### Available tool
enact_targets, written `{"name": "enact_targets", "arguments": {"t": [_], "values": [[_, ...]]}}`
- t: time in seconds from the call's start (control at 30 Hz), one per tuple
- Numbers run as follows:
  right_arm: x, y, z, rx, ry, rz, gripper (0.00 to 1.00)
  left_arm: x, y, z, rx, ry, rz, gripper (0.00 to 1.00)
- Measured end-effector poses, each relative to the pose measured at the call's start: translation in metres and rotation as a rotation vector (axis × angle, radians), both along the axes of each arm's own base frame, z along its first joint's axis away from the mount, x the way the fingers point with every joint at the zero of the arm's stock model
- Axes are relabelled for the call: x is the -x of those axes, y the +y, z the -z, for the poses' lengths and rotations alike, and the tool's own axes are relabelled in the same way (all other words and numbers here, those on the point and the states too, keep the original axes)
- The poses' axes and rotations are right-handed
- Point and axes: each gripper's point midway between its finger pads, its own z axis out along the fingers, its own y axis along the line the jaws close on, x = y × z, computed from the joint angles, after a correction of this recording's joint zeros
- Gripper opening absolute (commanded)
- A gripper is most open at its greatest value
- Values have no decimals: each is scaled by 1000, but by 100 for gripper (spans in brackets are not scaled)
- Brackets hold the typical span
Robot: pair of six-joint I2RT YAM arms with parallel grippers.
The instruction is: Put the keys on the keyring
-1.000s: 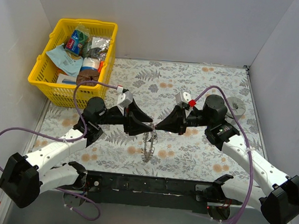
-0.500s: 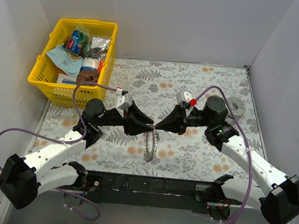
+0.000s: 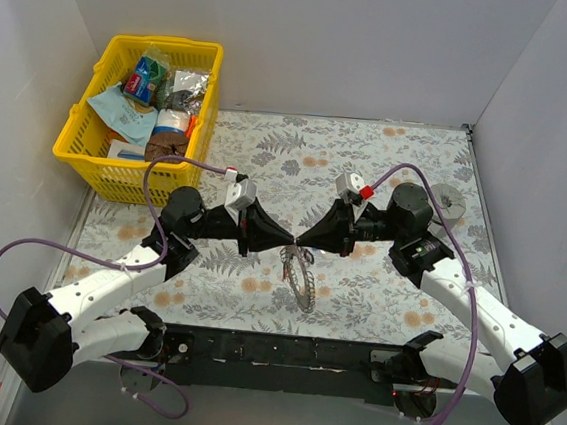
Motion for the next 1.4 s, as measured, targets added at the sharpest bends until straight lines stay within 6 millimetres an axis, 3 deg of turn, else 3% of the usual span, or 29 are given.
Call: {"name": "enact_targets", "arguments": {"t": [0.07,0.1,0.2,0.23,0.3,0.87,1.0,1.1,1.2,1.4], "values": [[0,-1,2,2,4,5,6,0,0,2,-7,-1,1,0],[1,-1,4,4,7,5,16,1,-1,3,-12,1,3,0],[0,-1,5,7,15,15,27,-1,-1,5,-28,0,-4,0],[0,-1,5,7,15,18,23,-2,-1,5,-32,-2,-10,0],[0,-1,4,3,8,22,2,-3,-1,4,-40,-7,-15,0],[-9,-1,7,14,-12,78,1,-10,0,6,-84,6,-75,0],[-10,0,7,13,-20,89,36,-10,1,4,-82,-2,-85,0],[-9,-1,3,6,-28,103,48,-13,3,2,-78,-10,-106,0],[-9,-4,-1,1,-41,134,55,-16,3,2,-80,-16,-125,0],[-20,-17,-19,-42,-118,255,55,-13,4,10,-108,11,-125,0]]}}
